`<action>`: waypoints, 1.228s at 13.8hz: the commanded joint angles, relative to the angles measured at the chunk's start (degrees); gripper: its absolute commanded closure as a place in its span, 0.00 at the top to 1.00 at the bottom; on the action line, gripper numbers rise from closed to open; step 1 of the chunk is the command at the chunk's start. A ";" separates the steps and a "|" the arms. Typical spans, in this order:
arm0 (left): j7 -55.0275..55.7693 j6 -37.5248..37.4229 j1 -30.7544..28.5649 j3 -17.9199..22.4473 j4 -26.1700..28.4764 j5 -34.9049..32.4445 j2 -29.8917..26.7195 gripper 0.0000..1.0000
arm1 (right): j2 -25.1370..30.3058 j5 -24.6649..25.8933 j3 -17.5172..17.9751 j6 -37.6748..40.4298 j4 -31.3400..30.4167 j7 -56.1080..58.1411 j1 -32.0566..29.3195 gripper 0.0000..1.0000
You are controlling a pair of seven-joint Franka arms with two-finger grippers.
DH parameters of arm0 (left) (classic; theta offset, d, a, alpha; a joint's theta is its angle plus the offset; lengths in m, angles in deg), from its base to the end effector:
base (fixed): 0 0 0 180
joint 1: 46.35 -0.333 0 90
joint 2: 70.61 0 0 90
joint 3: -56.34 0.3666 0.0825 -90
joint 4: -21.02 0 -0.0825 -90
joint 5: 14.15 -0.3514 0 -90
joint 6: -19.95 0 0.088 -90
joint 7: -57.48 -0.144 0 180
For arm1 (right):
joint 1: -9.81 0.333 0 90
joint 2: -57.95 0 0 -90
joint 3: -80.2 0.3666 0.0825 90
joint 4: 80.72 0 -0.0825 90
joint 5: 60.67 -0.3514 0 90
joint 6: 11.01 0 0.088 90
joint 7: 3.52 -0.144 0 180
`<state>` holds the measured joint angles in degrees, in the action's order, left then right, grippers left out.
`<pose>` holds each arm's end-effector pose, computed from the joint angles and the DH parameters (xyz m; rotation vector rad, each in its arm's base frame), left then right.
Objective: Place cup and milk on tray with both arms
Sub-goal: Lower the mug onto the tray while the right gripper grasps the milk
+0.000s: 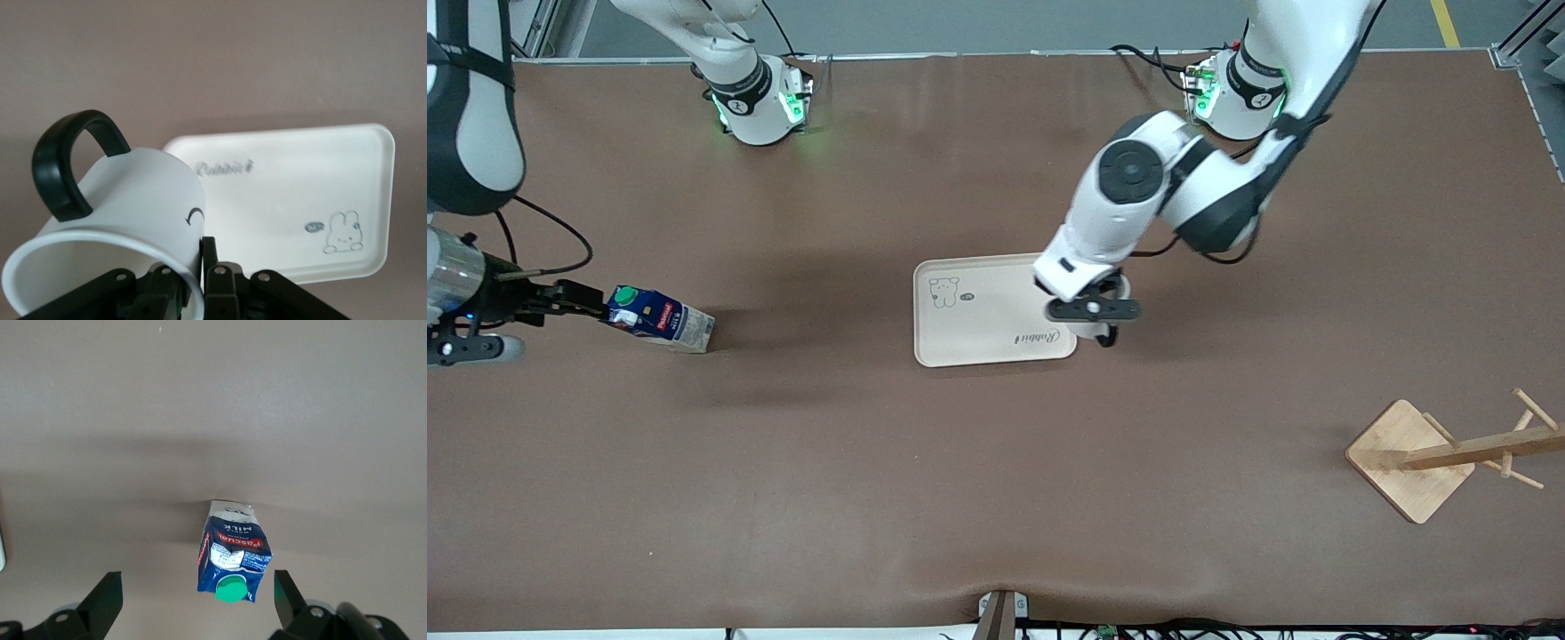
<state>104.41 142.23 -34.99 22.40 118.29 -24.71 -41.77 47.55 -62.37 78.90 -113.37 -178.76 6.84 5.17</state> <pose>0.5072 -0.4219 0.3695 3.0421 -0.0118 -0.1008 0.5764 -0.0555 0.4933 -3.0965 -0.1075 0.1574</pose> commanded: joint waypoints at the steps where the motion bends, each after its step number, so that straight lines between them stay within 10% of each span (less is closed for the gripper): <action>1: 1.23 -4.22 5.75 2.46 -9.26 -1.39 8.23 0.00 | 1.87 1.44 0.07 -1.26 -3.12 -0.43 0.07 1.00; 4: 2.11 -11.26 13.67 8.27 -12.71 -0.95 10.44 0.00 | 1.96 3.37 0.07 -4.84 -6.26 -0.35 -0.37 1.00; 15: 3.52 -7.50 16.85 9.60 -14.30 -0.95 17.92 0.00 | 8.91 5.05 -0.10 -14.53 -21.66 0.01 -0.99 1.00; 17: 3.43 -5.48 16.76 9.60 -14.30 -1.04 18.27 0.33 | 8.90 5.05 -0.10 -15.23 -22.71 0.01 -1.34 1.00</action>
<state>107.09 134.95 -18.74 31.79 105.62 -24.79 -25.30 54.59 -58.42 78.42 -127.06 -198.58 6.88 4.63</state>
